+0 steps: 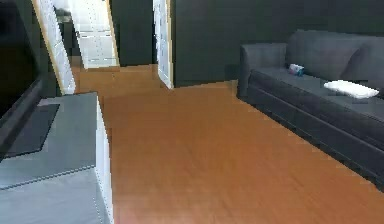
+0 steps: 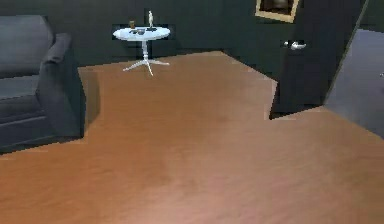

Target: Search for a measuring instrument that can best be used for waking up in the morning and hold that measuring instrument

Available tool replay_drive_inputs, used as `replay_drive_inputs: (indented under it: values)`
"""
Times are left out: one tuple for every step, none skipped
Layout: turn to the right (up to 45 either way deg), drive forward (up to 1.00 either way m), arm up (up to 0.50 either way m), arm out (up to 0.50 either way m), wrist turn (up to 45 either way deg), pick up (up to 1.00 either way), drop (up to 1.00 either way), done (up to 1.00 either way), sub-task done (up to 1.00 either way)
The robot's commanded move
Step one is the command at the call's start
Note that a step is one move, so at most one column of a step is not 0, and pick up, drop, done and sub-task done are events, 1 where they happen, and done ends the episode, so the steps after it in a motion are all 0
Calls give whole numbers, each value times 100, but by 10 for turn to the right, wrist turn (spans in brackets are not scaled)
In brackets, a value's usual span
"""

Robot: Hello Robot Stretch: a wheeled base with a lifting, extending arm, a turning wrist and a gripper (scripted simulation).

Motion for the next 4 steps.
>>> replay_drive_inputs:
  values:
    - [0, 90, 0, 0, 0, 0, 0, 0, 0]
    - [-210, 0, 0, 0, 0, 0, 0, 0, 0]
    - [0, 100, 0, 0, 0, 0, 0, 0, 0]
    - [-30, 0, 0, 0, 0, 0, 0, 0, 0]
